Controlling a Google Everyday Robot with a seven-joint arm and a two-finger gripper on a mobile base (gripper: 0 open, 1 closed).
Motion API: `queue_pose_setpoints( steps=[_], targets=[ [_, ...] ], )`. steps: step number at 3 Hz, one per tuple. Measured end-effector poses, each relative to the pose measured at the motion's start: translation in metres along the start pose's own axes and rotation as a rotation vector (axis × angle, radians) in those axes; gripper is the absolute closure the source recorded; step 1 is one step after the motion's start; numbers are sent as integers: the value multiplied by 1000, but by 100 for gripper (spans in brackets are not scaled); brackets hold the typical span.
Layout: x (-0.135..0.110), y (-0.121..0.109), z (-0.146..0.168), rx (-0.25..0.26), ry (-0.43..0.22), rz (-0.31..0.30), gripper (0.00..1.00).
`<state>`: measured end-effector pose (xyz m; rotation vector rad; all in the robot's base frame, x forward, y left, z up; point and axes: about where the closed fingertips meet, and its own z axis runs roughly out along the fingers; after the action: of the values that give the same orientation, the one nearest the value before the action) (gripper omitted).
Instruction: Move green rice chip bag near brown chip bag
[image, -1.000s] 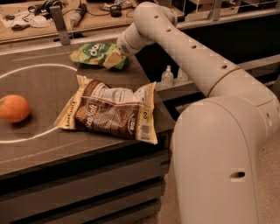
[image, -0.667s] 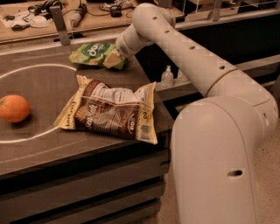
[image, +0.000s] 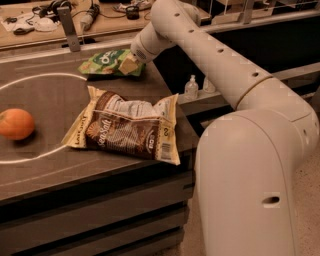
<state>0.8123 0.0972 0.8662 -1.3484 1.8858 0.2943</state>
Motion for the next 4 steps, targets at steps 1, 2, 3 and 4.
queue_pose_setpoints(
  steps=[1, 2, 3, 4],
  targets=[
    [-14, 6, -23, -34, -9, -54, 100],
    [-17, 12, -45, -71, -23, -73, 100],
    [-12, 23, -62, -115, -47, -60, 100],
    [-8, 38, -69, -169, -63, -76, 84]
  ],
)
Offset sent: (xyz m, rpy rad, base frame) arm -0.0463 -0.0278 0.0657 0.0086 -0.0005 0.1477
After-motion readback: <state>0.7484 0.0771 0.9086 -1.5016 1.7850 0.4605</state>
